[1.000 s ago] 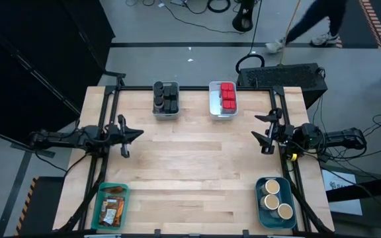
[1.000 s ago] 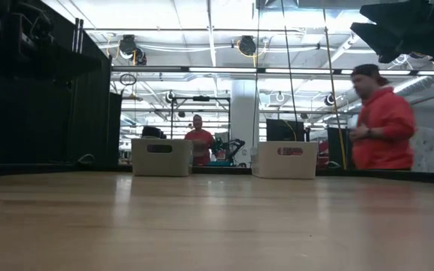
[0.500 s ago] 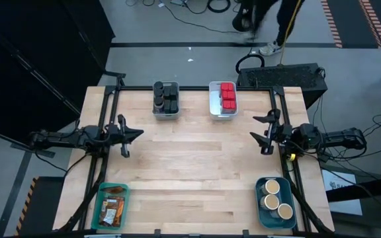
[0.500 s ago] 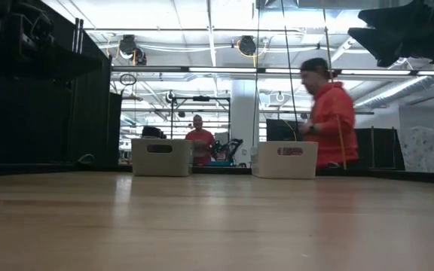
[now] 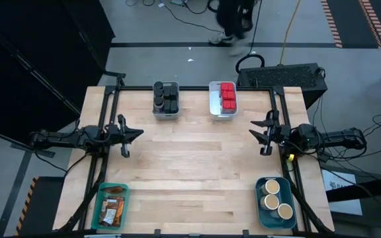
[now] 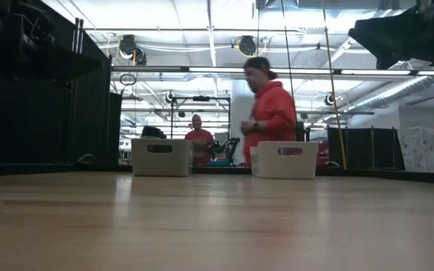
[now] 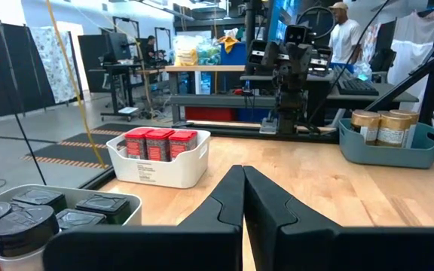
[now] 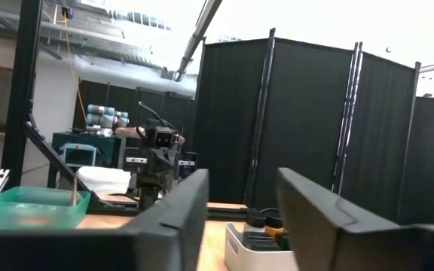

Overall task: Sort spices by type
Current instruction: Return to Home Position

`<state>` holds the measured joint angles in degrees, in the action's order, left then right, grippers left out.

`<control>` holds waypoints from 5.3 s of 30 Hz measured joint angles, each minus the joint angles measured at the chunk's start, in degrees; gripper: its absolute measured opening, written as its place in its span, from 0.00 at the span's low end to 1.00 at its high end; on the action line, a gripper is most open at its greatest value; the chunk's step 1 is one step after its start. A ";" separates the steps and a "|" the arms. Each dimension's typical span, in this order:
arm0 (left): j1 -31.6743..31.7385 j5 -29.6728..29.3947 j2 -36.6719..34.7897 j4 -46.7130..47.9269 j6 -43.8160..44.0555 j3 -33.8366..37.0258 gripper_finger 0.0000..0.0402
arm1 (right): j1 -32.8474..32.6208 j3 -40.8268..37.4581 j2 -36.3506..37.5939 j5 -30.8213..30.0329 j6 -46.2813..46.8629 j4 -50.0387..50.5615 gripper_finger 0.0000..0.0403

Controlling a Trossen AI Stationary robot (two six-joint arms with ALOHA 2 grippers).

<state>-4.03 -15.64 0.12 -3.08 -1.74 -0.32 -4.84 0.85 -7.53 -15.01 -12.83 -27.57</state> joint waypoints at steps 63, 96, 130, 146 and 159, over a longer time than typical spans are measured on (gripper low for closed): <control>0.02 -1.09 0.02 0.08 -1.66 0.07 0.02 | 0.00 0.04 0.00 -3.10 -4.36 11.61 0.02; 0.02 -1.09 0.02 0.06 -1.66 0.07 0.02 | 0.00 0.02 0.00 -3.10 -4.36 11.61 0.02; 0.00 -1.09 0.02 0.06 -1.66 0.09 0.02 | -0.02 -0.01 0.01 -3.08 -4.36 11.61 0.02; 0.02 -1.09 0.02 0.06 -1.66 0.09 0.02 | -0.02 -0.01 0.00 -3.10 -4.36 11.61 0.02; 0.00 -1.09 0.02 0.04 -1.66 0.07 0.02 | -0.01 -0.01 0.01 -3.09 -4.36 11.61 0.02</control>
<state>-4.03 -16.73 0.14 -3.05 -3.40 -0.25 -4.86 0.84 -7.52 -18.10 -17.19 -15.97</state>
